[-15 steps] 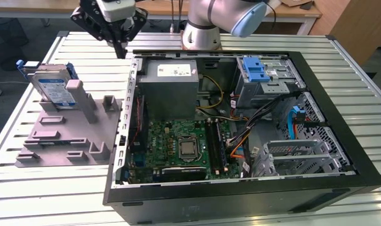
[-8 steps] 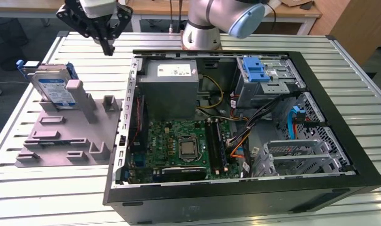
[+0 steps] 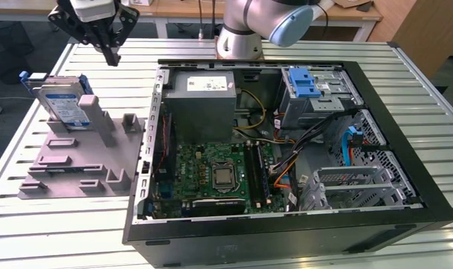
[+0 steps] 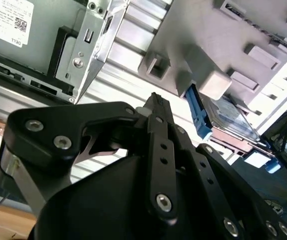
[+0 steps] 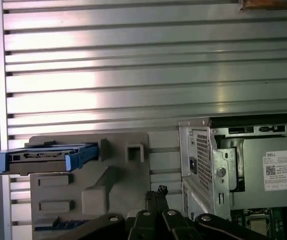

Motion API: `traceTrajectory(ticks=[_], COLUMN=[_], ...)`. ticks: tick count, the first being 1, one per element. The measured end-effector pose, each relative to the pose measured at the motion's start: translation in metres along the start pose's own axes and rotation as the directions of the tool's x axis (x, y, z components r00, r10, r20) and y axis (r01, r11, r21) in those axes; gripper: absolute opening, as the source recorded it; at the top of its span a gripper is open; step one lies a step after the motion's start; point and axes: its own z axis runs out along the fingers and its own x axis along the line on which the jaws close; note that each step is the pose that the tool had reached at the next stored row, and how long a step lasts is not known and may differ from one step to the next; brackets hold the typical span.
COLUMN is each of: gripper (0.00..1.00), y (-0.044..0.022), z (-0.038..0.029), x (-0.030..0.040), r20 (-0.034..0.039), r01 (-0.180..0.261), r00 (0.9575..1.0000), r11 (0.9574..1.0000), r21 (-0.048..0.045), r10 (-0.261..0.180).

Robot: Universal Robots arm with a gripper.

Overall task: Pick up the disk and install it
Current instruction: 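Reach for the disk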

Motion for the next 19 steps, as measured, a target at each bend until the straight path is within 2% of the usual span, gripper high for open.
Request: traceTrajectory(ticks=[8, 19], gripper=[0.11, 0.11], y=[-0.0001, -0.0017], z=[0.0002, -0.0001], x=[0.0015, 0.0228], r20=[-0.0001, -0.0004], r01=[0.000, 0.000], r00=[1.0000, 1.0000], r11=[1.0000, 1.0000], r21=[0.0000, 0.0000], r10=[0.000, 0.000])
